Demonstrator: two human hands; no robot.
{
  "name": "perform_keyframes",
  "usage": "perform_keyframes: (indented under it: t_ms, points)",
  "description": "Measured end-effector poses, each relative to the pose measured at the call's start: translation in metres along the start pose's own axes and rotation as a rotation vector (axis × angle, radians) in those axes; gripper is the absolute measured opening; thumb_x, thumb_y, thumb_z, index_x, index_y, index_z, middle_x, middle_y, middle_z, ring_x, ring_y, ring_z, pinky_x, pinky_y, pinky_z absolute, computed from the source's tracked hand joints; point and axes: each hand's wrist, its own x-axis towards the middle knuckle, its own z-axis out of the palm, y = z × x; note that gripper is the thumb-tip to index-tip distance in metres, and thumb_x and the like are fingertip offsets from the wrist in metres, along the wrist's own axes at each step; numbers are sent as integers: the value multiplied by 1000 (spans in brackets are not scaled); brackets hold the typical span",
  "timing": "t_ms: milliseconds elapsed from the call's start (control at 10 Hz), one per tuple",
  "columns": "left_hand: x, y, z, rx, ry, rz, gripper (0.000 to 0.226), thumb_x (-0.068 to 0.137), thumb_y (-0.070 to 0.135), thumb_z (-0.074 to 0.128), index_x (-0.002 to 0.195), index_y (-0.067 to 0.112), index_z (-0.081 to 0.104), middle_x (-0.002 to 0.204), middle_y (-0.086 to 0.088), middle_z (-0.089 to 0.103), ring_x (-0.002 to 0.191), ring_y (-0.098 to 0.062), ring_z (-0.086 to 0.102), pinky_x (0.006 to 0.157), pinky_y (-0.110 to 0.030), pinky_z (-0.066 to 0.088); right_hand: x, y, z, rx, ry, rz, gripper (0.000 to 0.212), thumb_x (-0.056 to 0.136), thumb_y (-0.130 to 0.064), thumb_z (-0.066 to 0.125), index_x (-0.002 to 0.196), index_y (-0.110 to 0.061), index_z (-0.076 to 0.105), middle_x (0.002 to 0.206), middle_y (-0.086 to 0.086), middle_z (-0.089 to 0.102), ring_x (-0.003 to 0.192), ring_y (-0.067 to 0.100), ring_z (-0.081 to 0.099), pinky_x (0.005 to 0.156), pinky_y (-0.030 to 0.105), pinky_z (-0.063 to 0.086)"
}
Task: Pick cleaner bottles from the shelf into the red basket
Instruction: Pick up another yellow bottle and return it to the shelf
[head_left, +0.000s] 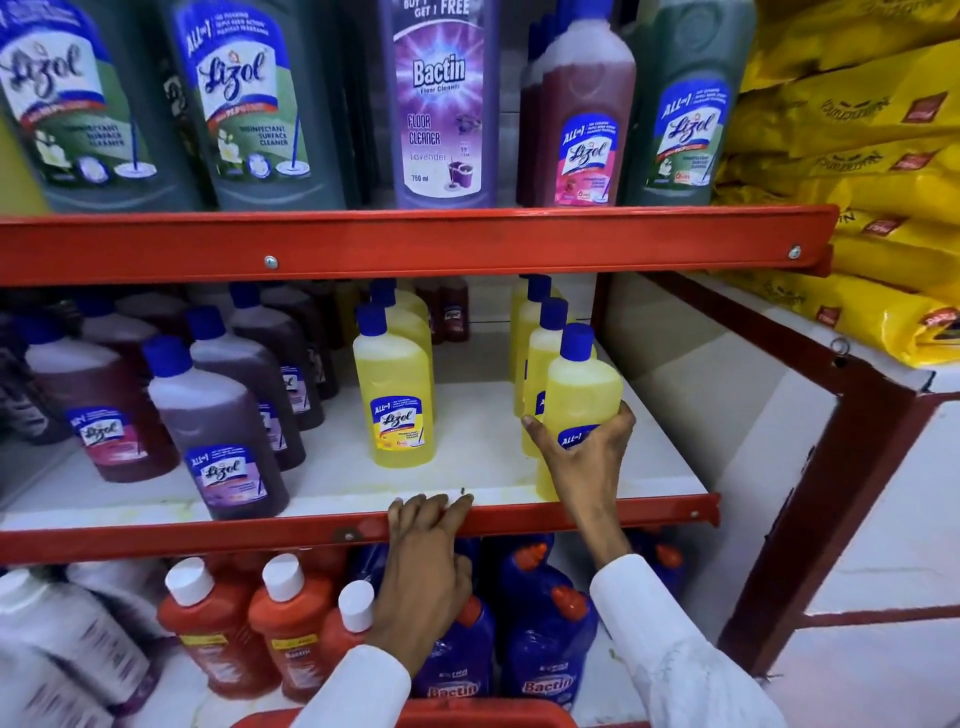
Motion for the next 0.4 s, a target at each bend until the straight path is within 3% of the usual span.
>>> perform_keyframes:
  t_ms: [200, 400]
  points:
    - [0, 5, -7, 11, -29, -13, 74, 65, 19, 55, 138, 28, 46, 133, -5, 56, 126, -28, 42, 118, -45, 18, -8, -6, 2, -22, -16, 6, 106, 65, -40, 90, 143, -9, 25, 142, 11, 38, 132, 27, 42, 105, 45, 48]
    - [-3, 14, -25, 51, -47, -9, 75, 75, 27, 55, 145, 31, 31, 152, -6, 39, 141, -29, 28, 121, -46, 20, -13, -14, -6, -97, -22, 10, 115, 61, -50, 89, 147, -13, 22, 146, 11, 37, 135, 30, 39, 107, 53, 45]
